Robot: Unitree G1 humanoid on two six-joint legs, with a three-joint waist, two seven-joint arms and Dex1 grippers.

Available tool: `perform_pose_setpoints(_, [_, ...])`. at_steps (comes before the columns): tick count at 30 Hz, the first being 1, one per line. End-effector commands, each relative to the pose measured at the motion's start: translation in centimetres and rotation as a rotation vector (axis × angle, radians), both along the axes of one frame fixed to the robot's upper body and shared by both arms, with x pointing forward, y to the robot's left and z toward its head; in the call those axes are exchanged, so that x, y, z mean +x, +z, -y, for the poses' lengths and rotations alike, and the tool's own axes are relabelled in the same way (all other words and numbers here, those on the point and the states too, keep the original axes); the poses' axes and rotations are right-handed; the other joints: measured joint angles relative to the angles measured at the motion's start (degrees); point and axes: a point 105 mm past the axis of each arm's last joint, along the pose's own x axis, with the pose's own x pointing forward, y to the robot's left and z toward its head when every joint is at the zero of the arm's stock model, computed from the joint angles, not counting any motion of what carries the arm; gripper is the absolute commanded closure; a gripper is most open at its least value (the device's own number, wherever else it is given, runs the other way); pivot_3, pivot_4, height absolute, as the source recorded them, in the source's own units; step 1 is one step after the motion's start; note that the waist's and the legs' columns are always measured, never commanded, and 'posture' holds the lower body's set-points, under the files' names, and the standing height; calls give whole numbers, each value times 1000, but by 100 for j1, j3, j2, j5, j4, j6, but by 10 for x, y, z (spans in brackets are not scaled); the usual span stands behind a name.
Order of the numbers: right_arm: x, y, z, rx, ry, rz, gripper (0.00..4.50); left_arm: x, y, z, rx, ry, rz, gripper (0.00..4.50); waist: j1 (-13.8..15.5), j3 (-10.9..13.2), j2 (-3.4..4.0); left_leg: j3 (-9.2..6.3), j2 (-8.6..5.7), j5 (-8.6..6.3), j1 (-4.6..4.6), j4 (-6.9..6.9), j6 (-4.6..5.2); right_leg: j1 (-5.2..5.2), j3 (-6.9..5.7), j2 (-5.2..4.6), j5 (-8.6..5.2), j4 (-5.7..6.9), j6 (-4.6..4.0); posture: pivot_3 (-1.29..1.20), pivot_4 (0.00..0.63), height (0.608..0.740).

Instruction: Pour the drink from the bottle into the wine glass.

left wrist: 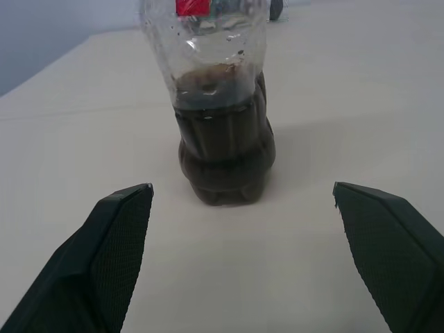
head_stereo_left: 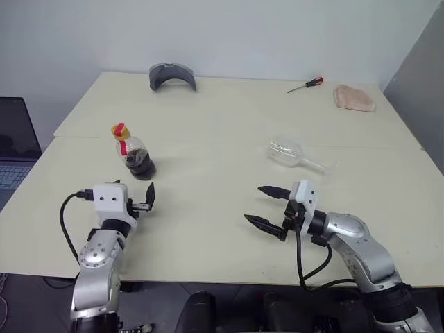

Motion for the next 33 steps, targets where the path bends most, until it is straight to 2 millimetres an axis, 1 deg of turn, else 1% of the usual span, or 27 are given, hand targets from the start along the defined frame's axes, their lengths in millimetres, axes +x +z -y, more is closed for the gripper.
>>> perform_pose_setpoints(1, [-1,19,-6,31,32,70,0,7,9,-6,19,-26,14,57,0,0,0,1,0,0,0,0,0,0,1,0,0,0,0,0,150,740])
perform_pose_setpoints(7, [1,22,-8,43,26,73,0,22,11,-11,23,-40,11,57,0,0,0,0,0,0,0,0,-1,0,0,-1,1,1,0,0,150,740])
perform_pose_setpoints(11, [3,25,-11,48,29,82,0,38,15,-14,7,-31,25,57,1,0,-1,0,1,0,0,1,-1,0,-1,-1,1,1,0,0,150,740])
perform_pose_setpoints(15, [3,29,-14,53,40,84,0,50,17,-12,24,-49,31,57,1,0,-1,1,0,0,0,2,-1,0,-1,-1,2,3,0,0,150,740])
perform_pose_setpoints(20, [-8,42,-19,99,134,80,0,66,26,-14,-2,-53,52,57,0,1,-1,-2,0,1,-1,1,-1,-1,-5,-2,3,4,1,0,150,740])
perform_pose_setpoints(24, [-11,47,-22,96,168,78,0,72,27,-15,-27,-44,61,57,-3,1,-2,-1,0,1,-1,2,-1,0,-4,-3,3,5,2,0,150,740])
perform_pose_setpoints(27, [-11,53,-24,98,171,87,0,76,24,-16,-42,-34,55,57,-1,1,-2,-1,0,1,-1,2,-2,-1,-5,-3,4,4,3,0,150,740])
perform_pose_setpoints(33, [-9,57,-27,100,169,92,0,80,23,-10,-56,-53,54,57,-1,1,-3,-2,0,1,-2,2,-2,-1,-5,-4,4,4,2,0,150,740])
